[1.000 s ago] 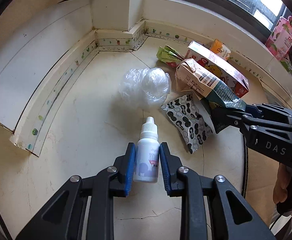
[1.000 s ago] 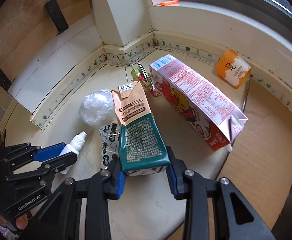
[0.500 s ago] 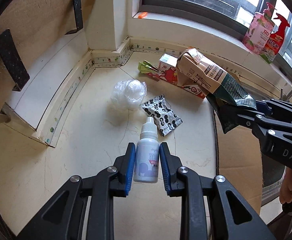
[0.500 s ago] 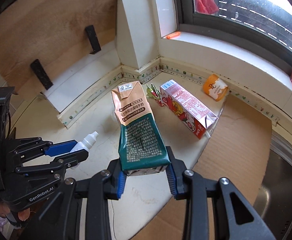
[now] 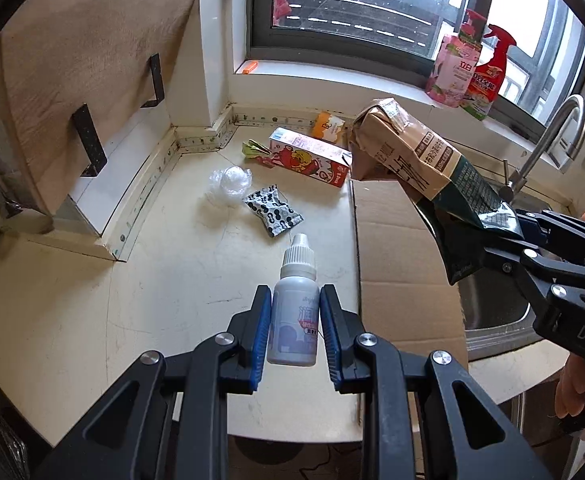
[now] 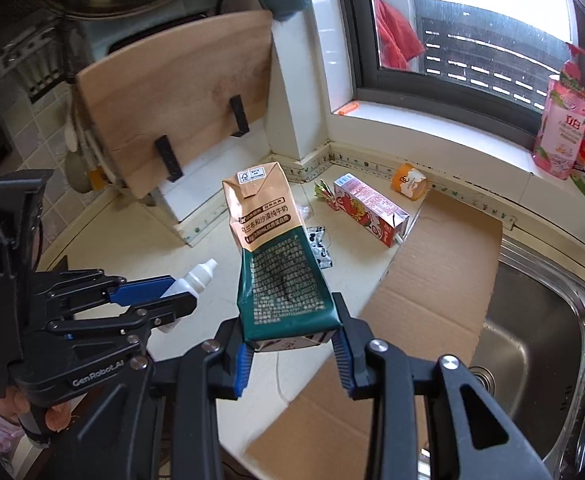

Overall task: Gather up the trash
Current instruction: 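Carry the dropper bottle and carton down over the floor bin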

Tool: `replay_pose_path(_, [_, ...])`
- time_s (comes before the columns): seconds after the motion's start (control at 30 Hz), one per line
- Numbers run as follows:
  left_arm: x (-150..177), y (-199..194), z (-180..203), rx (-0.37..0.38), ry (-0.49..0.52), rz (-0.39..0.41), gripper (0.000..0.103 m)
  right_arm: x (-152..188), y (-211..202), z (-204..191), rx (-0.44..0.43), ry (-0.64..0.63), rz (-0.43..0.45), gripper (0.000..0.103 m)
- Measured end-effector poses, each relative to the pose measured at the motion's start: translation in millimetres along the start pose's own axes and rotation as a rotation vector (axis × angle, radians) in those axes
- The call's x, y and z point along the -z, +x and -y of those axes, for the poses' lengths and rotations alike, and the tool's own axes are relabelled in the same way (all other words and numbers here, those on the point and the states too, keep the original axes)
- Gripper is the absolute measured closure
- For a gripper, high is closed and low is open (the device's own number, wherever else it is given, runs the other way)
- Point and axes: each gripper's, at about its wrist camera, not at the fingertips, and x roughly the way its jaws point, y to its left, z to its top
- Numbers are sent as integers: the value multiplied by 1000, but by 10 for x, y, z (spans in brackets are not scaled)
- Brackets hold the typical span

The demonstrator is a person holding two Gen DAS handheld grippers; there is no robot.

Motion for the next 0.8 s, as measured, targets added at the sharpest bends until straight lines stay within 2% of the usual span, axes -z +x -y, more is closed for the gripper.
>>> replay_pose_path(0.2, [317,-496,186,55,8,51,80,290,-456,-253,-12,-27,12,69])
replay_pose_path(0.43, [756,-965,253,76,-20,109,80,752,-761,-483,-70,-21,-20,69])
replay_pose_path(0.63, [1171,-1188,206,39,-32,134,80,1143,-824,-753,-136,-45,-74,69])
replay_pose_path(0.8, [1616,-1185,96,-14,-27,162,80,1404,-693,-875,-205,-40,-130,69])
